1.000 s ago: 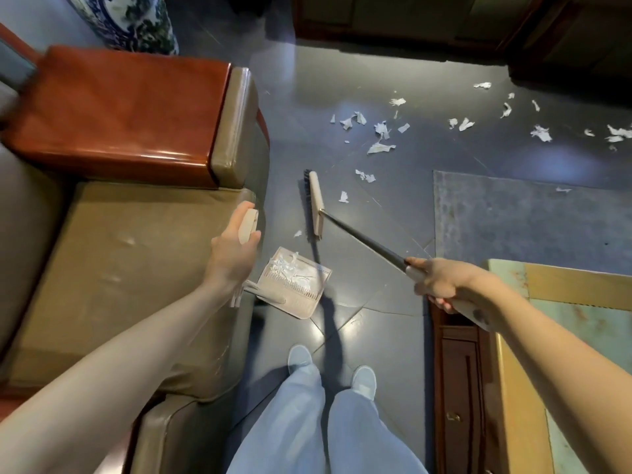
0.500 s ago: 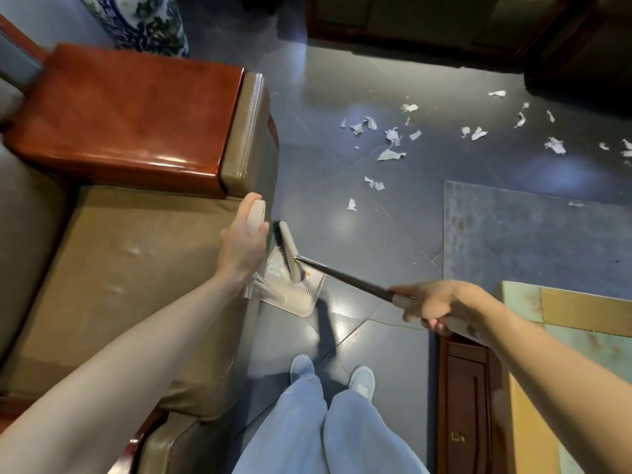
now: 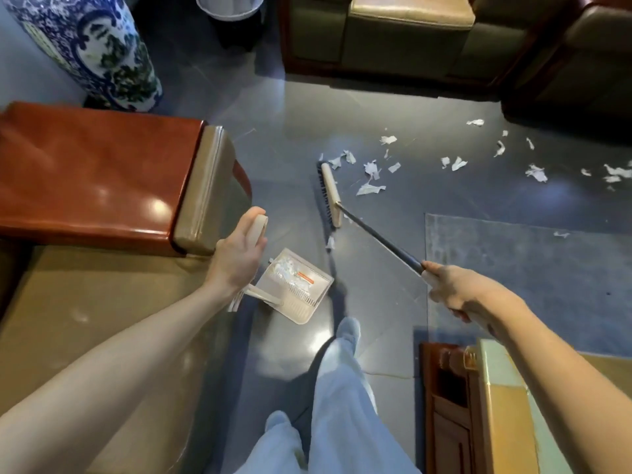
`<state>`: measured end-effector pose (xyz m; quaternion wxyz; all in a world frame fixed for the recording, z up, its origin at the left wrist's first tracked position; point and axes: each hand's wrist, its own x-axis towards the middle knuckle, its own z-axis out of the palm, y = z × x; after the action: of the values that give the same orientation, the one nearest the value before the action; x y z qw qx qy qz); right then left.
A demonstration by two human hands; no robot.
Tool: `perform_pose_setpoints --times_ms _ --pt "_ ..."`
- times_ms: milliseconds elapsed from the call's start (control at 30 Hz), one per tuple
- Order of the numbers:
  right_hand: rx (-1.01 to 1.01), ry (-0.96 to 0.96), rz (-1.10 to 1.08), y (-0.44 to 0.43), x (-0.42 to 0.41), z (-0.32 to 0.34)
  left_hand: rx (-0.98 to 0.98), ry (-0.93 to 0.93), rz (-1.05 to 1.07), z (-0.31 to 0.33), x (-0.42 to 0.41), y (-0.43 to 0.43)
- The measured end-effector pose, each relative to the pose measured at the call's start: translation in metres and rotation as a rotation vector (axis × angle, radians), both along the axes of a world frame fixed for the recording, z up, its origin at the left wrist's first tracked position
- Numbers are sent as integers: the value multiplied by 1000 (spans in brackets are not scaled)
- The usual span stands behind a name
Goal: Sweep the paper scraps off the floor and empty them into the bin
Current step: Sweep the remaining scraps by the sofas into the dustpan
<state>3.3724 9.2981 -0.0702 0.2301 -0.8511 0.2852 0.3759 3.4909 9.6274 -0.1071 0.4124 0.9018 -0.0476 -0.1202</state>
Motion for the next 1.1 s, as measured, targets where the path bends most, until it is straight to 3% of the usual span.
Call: perform_pose_setpoints --times_ms 267,533,733,833,1100 --pt "-210 106 248 -71 91 -32 1 48 58 -13 82 -83" --pt "-47 303 364 -74 85 -38 38 26 -46 -9 134 -114" --pt "221 359 272 -73 80 -14 -3 26 -105 -8 142 -112" --pt "348 338 64 -81 82 3 -15 15 -144 -5 151 -107" --pt "410 160 -299 -101 102 14 -57 -27 -176 2 189 -117"
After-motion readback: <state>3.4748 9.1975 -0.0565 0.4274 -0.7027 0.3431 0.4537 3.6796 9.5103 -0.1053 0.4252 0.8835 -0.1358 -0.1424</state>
